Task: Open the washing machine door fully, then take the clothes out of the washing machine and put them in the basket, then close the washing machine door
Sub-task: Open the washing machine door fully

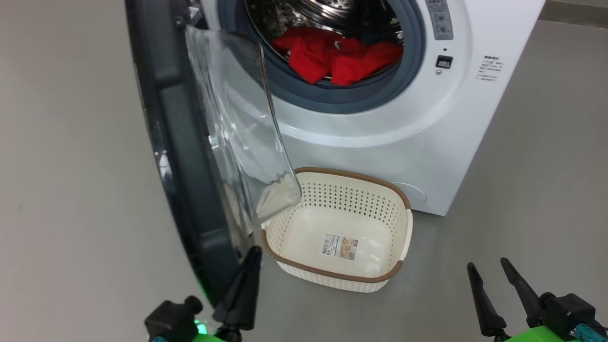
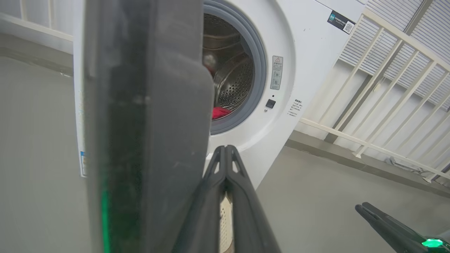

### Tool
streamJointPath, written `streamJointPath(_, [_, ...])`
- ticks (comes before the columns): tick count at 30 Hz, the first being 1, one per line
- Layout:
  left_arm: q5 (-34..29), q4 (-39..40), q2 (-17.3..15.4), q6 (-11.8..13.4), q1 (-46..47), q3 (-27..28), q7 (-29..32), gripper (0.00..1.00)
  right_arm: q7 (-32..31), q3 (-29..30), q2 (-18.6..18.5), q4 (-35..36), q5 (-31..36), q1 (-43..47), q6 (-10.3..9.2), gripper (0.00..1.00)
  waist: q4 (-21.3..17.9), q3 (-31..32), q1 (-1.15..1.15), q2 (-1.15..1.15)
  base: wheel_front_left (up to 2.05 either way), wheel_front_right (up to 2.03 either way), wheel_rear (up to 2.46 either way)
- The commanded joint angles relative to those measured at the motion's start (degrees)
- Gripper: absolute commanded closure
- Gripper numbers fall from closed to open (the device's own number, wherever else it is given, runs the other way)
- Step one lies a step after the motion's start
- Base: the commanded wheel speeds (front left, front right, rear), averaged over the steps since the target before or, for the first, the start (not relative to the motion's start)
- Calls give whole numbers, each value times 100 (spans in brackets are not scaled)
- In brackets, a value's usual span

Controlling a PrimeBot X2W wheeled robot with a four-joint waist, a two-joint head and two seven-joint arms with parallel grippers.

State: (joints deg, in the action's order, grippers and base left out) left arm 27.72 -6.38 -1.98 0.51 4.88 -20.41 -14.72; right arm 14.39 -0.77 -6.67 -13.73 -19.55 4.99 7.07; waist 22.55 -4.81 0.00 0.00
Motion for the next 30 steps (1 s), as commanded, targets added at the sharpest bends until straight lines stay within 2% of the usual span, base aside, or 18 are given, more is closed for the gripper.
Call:
streamJointPath(1, [-76, 102, -89, 104, -20, 481, -28, 100, 61, -140, -67, 147, 50, -105, 42, 0, 118, 19, 0, 0, 0, 0, 0])
streamJointPath(8, [-248, 258, -89, 142, -309, 1149, -28, 100, 61, -147, -73, 167, 47, -98, 42, 0, 274, 1, 0, 0, 0, 0, 0])
streamJointPath(14, [-378, 201, -89, 139, -285, 1933, -28, 100, 61, -152, -87, 183, 40, -98, 42, 0, 315, -55, 0, 0, 0, 0, 0])
streamJointPath(30, [-873, -262, -89, -175, 373, 3678, -28, 100, 61, -170, -151, 215, 43, -286, 42, 0, 190, -389, 0, 0, 0, 0, 0])
